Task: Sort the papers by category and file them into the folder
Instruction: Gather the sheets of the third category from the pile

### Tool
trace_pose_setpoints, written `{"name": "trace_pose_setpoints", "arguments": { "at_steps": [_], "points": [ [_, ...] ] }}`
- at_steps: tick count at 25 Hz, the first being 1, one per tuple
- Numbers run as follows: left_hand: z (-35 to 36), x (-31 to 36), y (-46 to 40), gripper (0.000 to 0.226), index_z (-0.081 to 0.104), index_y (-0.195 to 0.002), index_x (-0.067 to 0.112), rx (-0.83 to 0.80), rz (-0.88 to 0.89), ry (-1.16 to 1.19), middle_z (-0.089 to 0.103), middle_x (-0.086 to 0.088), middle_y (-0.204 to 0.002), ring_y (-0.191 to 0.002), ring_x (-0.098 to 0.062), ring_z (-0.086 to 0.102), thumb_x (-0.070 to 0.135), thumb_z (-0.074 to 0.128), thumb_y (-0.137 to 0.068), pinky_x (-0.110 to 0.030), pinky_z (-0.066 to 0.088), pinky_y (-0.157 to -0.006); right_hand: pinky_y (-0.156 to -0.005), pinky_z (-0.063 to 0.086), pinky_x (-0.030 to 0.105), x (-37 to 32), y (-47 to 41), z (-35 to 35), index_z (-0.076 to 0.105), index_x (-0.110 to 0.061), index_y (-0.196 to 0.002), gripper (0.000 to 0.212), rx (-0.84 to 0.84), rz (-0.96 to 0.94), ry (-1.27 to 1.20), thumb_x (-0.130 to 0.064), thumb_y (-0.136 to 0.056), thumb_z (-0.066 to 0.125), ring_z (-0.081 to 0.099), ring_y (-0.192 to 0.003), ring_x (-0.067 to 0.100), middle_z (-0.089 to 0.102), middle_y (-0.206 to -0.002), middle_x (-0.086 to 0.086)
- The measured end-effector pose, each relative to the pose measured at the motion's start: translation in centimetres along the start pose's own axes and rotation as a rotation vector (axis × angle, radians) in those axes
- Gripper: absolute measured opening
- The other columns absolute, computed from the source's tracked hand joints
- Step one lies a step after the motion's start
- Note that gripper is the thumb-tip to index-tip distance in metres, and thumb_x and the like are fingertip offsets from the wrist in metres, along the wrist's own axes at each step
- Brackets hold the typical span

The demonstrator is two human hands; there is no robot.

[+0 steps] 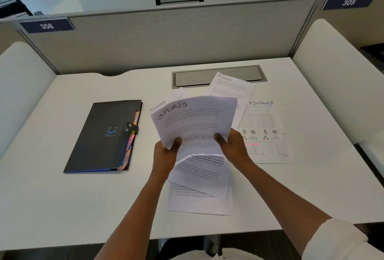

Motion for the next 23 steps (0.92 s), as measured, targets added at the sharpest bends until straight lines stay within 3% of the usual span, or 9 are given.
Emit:
{"name": "trace_pose_setpoints", "arguments": {
  "at_steps": [3,6,9,13,17,23],
  "points": [
    [-1.7,-0.6,-0.3,0.013,0.064,-0.101,0.028,-0.021,0.0,-0.044,0.071,-0.003,-0.103,-0.094,-0.023,0.069,0.033,0.066,-0.089,-0.041,0.06,-0.08,-0.084,0.055,0.027,1.0,0.2,0.0,0.059,-0.019,-0.116,0.029,-0.064,0.068,-0.037,-0.035,-0.093,0.062,0.065,-0.098,0.012,0.068,-0.109,-0.005],
    [-4.5,-2.0,-0.9,0.012,0.064,-0.097,0.027,-0.04,-0.081,-0.076,0.073,-0.003,-0.1,-0.091,-0.023,0.071,0.032,0.07,-0.087,-0.039,0.061,-0.076,-0.077,0.048,0.021,3.4,0.8,-0.5,0.06,-0.019,-0.11,0.023,0.015,0.205,0.109,-0.03,-0.09,0.065,0.063,-0.096,0.012,0.066,-0.105,-0.006],
    [-7.0,-3.1,-1.5,0.011,0.061,-0.097,0.025,-0.051,-0.189,-0.088,0.072,-0.002,-0.098,-0.088,-0.023,0.071,0.024,0.068,-0.089,-0.034,0.058,-0.069,-0.079,0.044,0.027,5.6,1.4,-1.0,0.057,-0.013,-0.113,0.03,0.062,0.366,0.342,-0.022,-0.086,0.067,0.06,-0.101,0.019,0.064,-0.11,0.004],
    [-8.6,-4.1,-1.9,0.012,0.059,-0.097,0.027,-0.055,-0.292,-0.094,0.07,0.0,-0.097,-0.085,-0.021,0.069,0.021,0.067,-0.09,-0.034,0.057,-0.068,-0.073,0.041,0.029,6.5,1.8,-0.6,0.052,-0.004,-0.12,0.044,0.081,0.496,0.51,-0.025,-0.085,0.069,0.058,-0.104,0.027,0.058,-0.116,0.01],
    [-8.4,-5.4,-2.0,0.011,0.059,-0.099,0.023,-0.055,-0.335,-0.064,0.071,-0.001,-0.095,-0.081,-0.02,0.07,0.018,0.066,-0.091,-0.027,0.055,-0.058,-0.079,0.05,0.038,6.5,1.6,0.8,0.045,-0.003,-0.122,0.052,0.103,0.564,0.548,-0.029,-0.083,0.07,0.058,-0.106,0.033,0.054,-0.118,0.016],
    [-8.3,-7.2,-2.0,0.021,0.06,-0.11,0.014,-0.089,-0.388,-0.025,0.071,-0.006,-0.098,-0.084,-0.023,0.07,0.016,0.067,-0.091,-0.029,0.056,-0.061,-0.08,0.049,0.046,5.3,1.6,3.0,0.032,-0.007,-0.128,0.078,0.139,0.608,0.79,-0.043,-0.075,0.077,0.048,-0.113,0.034,0.04,-0.123,0.015]
  ]
}}
Point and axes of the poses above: each hand's wrist, its own y-axis away from the middle knuckle, its own z-axis out of the palm, x = y × z, the point moved 3 cm from there along -y, towards the middle knuckle
